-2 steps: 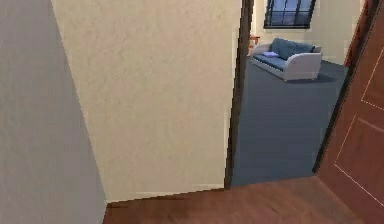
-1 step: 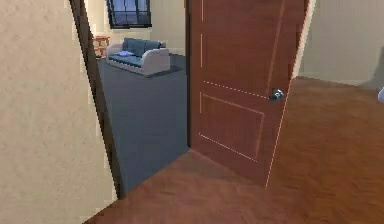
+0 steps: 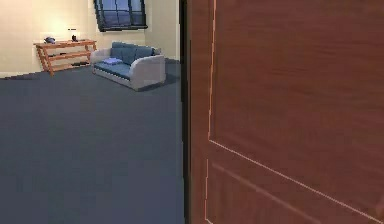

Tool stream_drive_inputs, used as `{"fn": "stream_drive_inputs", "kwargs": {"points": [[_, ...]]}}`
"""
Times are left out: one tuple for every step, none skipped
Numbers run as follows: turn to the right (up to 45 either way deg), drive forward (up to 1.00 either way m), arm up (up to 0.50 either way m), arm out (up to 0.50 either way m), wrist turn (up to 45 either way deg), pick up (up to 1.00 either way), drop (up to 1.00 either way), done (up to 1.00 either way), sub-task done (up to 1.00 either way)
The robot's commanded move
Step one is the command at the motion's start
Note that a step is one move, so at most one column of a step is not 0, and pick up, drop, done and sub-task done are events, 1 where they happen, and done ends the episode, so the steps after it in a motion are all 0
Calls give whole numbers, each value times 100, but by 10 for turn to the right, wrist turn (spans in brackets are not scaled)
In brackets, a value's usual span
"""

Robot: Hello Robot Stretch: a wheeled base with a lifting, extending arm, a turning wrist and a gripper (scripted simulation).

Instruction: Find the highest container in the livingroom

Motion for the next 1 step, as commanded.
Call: {"fn": "stream_drive_inputs", "kwargs": {"points": [[90,0,0,0,0,0,0,0,0]]}}
